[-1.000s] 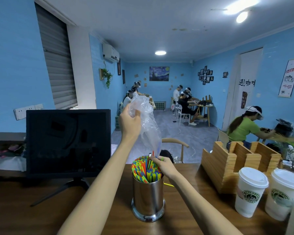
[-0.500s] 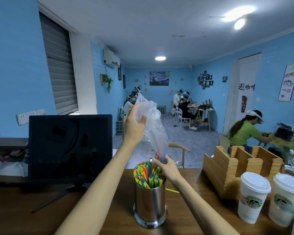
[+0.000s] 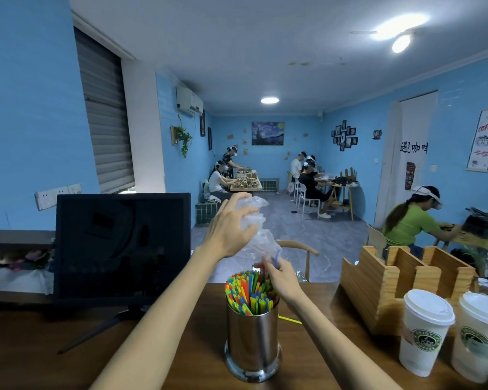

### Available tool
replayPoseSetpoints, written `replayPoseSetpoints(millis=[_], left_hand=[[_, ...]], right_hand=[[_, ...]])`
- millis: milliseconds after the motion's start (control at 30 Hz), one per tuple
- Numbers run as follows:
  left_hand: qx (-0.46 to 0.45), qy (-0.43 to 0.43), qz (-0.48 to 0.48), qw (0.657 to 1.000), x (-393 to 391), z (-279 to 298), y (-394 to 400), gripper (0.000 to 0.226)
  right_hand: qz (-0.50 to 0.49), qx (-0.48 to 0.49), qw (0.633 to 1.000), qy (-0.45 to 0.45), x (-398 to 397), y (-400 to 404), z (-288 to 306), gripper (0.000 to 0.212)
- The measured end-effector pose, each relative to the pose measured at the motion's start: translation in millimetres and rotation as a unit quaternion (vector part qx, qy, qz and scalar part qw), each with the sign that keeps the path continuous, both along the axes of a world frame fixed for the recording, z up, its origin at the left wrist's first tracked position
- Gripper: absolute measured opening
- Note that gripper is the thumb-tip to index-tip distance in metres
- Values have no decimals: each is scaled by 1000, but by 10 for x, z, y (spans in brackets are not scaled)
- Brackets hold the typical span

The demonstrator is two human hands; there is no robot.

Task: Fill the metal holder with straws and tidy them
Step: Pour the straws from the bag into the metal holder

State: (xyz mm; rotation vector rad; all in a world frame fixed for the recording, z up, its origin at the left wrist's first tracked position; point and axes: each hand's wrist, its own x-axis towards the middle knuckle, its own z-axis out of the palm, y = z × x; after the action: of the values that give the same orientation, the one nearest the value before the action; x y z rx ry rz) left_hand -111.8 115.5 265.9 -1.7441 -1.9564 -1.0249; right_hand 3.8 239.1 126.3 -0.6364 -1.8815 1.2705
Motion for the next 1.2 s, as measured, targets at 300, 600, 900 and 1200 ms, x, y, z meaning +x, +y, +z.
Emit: replayPoseSetpoints(millis=[300,600,900,1200], left_hand=[[10,101,82,991,-193,-157,64,33],[58,-36,136,988,-82,3,12,19],[86,-124,107,983,15,13,51,23],[125,-202,128,963,55,43,43,13]], right_hand=[[27,7,999,16,-20,59,-84,33],[1,43,999,0,9,73,-173,13],[-12,23,998,-59,-11,49,-185,21],[-5,14,996,-89,-13,60,-169,26]])
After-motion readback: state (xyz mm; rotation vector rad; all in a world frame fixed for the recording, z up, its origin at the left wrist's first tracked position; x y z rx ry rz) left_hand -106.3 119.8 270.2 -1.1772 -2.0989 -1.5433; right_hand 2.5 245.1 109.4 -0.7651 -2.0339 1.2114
